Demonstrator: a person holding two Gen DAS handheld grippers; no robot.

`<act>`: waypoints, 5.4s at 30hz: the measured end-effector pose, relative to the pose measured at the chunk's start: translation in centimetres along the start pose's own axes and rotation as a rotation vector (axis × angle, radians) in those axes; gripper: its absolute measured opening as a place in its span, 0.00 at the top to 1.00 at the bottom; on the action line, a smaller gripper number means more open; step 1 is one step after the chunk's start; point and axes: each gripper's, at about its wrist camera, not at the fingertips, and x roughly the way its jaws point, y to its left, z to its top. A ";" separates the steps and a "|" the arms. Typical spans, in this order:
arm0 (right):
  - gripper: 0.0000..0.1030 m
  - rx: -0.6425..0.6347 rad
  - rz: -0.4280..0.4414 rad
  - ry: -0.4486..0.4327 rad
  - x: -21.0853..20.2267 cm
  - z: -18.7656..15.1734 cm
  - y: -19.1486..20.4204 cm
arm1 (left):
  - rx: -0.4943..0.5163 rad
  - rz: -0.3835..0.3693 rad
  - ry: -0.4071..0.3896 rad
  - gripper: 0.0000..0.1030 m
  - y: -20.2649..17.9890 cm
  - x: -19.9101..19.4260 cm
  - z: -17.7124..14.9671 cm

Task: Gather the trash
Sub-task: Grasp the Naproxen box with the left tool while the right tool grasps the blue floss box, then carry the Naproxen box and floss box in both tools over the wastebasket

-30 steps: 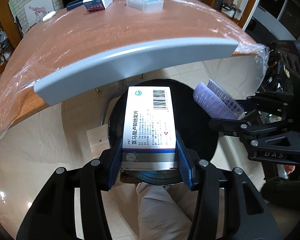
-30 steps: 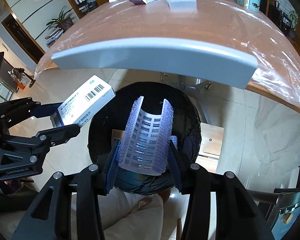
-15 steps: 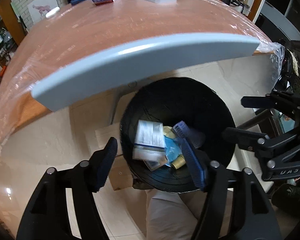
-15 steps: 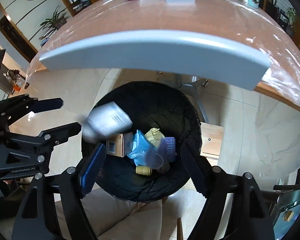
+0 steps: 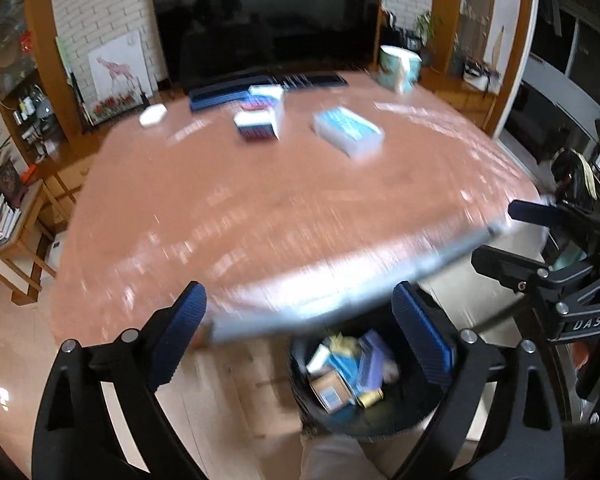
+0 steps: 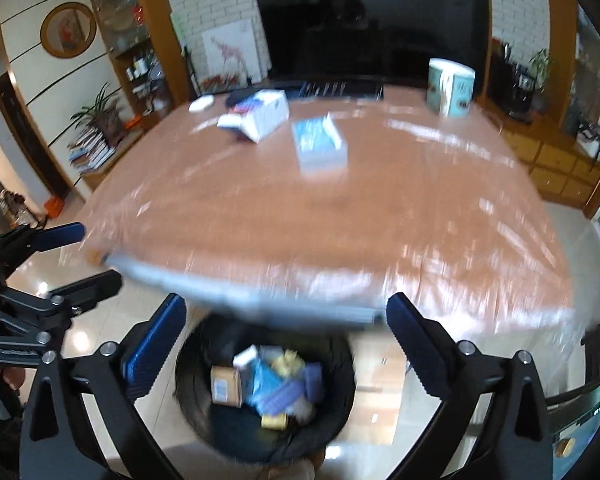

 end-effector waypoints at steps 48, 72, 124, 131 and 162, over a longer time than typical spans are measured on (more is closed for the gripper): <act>0.48 -0.115 -0.059 0.118 16.8 13.3 -1.8 | -0.044 -0.099 0.106 0.54 6.1 19.7 17.9; 0.48 -0.079 -0.081 0.098 13.6 11.6 -1.7 | -0.050 -0.078 0.056 0.54 5.9 14.2 14.0; 0.48 -0.046 -0.044 0.060 1.6 0.5 1.8 | -0.025 -0.032 0.033 0.54 2.2 3.3 0.9; 0.48 -0.078 -0.012 0.069 0.1 -1.2 1.5 | -0.028 -0.021 0.028 0.54 0.1 1.5 -0.7; 0.48 -0.155 0.053 0.207 0.1 -9.3 1.9 | 0.045 -0.050 0.134 0.54 -5.4 1.1 -7.3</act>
